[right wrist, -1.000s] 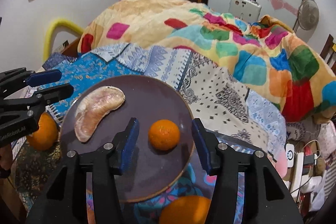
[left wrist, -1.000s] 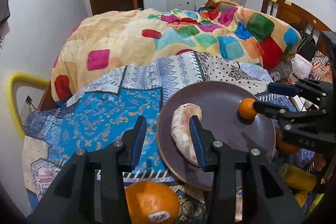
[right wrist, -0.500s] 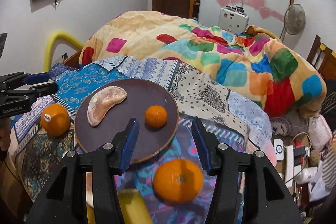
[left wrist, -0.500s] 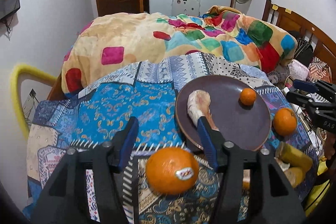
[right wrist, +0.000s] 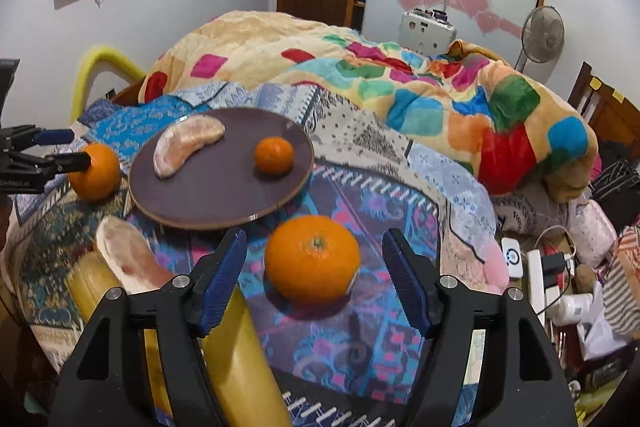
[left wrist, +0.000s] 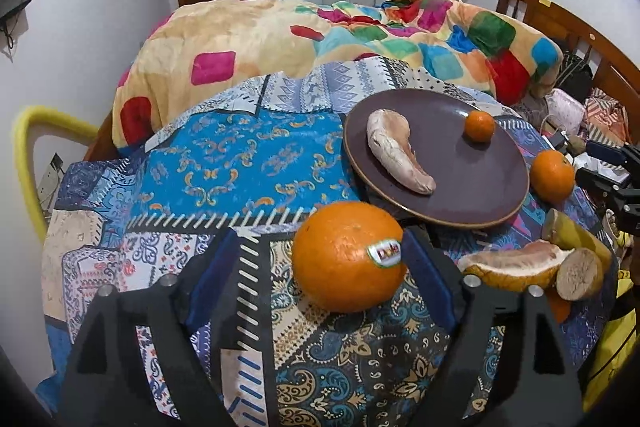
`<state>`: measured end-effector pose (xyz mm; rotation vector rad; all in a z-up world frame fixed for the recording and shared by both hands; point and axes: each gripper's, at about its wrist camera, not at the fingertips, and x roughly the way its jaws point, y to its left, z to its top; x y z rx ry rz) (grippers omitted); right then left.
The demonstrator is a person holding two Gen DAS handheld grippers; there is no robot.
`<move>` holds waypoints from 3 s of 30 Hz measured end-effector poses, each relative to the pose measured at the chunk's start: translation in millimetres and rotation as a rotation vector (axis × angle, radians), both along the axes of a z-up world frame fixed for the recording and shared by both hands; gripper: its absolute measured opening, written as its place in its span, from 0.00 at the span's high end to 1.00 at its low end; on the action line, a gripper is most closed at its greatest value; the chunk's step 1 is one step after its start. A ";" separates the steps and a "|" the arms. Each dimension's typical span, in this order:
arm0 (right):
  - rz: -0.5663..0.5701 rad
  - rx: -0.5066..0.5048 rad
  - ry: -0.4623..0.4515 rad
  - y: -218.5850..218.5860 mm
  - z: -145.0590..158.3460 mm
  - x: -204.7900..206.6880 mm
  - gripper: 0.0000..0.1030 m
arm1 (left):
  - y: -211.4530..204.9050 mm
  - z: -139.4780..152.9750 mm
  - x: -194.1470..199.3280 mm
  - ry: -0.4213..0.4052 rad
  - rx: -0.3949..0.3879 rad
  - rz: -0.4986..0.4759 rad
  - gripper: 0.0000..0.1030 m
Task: Organize fruits
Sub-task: 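Open left tool, move to the large Dole orange and grasp it, then carry the Dole orange toward the plate with left tool while right tool places another orange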
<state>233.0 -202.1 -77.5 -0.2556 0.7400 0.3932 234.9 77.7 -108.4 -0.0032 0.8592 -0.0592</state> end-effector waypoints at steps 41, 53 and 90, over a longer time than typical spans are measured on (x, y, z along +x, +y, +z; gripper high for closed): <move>-0.020 0.110 0.055 -15.6 -6.4 13.9 0.41 | -7.1 -0.4 5.2 0.012 -0.023 -0.011 0.34; 0.002 0.135 -0.038 1.9 28.9 32.0 0.41 | -9.0 41.6 16.7 -0.090 -0.004 -0.010 0.34; 0.129 -0.005 0.188 108.8 -23.0 128.7 0.39 | -7.2 22.3 73.1 -0.068 -0.021 -0.015 0.34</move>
